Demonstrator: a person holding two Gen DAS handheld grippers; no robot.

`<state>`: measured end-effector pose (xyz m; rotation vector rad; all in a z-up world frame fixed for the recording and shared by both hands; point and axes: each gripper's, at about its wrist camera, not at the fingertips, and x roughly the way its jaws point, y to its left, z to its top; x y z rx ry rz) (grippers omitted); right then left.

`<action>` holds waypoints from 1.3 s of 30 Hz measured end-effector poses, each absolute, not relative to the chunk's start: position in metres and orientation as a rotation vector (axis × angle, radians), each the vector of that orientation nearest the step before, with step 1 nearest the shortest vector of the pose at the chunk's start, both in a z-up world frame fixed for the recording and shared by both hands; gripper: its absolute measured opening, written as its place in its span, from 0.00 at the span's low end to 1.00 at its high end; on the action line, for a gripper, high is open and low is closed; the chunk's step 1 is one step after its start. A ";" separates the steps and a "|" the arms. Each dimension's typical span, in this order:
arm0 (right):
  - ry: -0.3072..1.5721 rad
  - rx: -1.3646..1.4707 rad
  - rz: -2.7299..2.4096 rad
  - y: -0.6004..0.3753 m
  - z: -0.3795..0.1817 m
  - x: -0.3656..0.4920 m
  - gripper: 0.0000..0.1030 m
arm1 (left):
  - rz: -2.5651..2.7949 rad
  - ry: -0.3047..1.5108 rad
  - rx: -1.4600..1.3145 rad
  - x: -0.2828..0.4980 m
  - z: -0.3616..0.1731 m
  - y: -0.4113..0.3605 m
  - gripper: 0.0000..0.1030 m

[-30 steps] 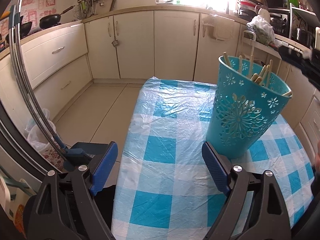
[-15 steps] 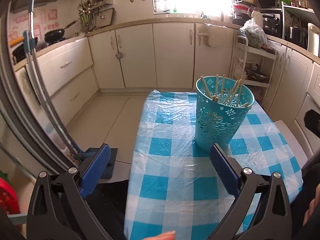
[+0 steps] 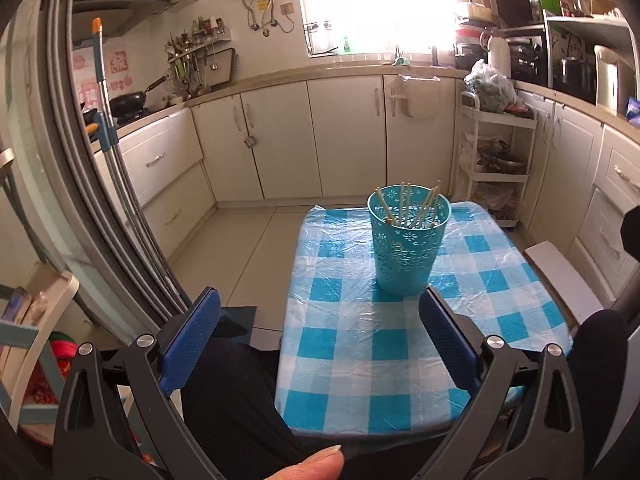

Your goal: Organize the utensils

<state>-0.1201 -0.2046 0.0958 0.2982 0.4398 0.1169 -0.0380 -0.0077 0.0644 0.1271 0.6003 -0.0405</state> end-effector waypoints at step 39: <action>0.247 0.220 0.129 -0.159 0.128 -0.223 0.93 | -0.050 0.460 0.035 -0.149 0.113 0.017 0.93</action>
